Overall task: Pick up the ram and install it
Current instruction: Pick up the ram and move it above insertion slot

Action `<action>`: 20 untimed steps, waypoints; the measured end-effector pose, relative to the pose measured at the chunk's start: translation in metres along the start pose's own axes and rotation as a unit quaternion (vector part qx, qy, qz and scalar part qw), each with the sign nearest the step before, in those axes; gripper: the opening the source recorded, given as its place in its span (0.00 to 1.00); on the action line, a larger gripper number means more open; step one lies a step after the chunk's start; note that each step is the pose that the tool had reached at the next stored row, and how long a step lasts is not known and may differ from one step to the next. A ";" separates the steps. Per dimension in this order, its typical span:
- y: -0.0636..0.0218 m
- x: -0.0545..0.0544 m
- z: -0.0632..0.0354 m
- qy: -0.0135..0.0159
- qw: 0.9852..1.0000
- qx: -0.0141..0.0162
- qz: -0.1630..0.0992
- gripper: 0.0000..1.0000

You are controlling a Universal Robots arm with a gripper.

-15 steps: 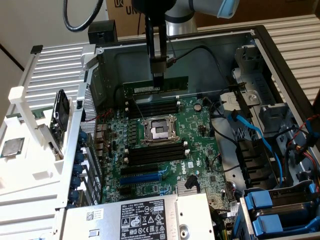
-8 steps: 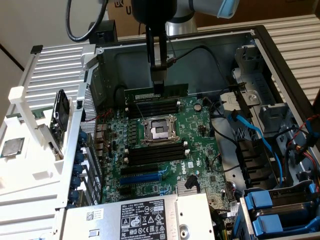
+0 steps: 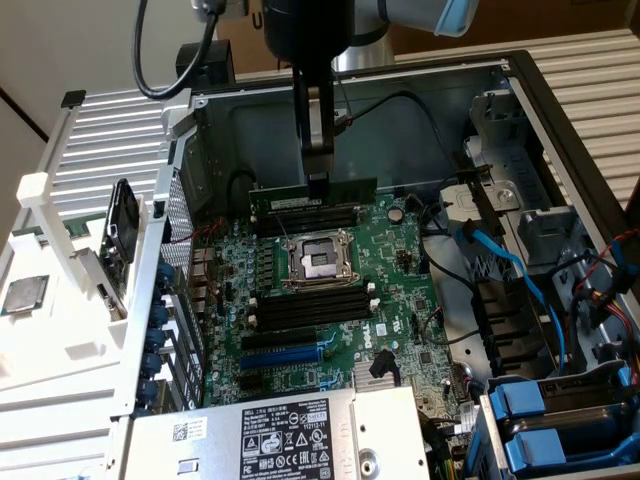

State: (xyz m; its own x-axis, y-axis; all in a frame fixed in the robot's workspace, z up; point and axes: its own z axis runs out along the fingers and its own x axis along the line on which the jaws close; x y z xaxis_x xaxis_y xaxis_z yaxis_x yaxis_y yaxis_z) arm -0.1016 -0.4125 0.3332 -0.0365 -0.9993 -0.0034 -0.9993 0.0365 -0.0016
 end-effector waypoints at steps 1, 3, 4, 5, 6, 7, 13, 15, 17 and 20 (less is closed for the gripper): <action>0.0000 0.000 0.0007 0.000 1.000 0.000 0.000 0.13; 0.0006 0.001 0.0036 0.000 1.000 0.000 0.000 0.13; 0.0007 0.002 0.0048 0.000 1.000 0.000 0.000 0.13; 0.0008 0.003 0.0061 0.000 1.000 0.000 0.000 0.13; 0.0008 0.004 0.0072 0.000 1.000 0.000 0.000 0.13; 0.0008 0.006 0.0082 0.000 1.000 0.000 0.000 0.13; 0.0006 0.013 0.0159 0.000 1.000 0.000 0.000 0.13; 0.0007 0.013 0.0196 0.000 1.000 0.000 0.000 0.13; 0.0007 0.013 0.0232 0.000 1.000 0.000 0.000 0.13; 0.0028 0.013 0.0304 0.000 1.000 0.000 0.000 0.13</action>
State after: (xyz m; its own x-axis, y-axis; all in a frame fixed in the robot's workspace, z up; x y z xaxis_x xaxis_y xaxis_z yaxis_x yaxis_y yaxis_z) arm -0.1048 -0.4252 0.3027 -0.0363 -0.9993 -0.0033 -0.9993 0.0363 -0.0016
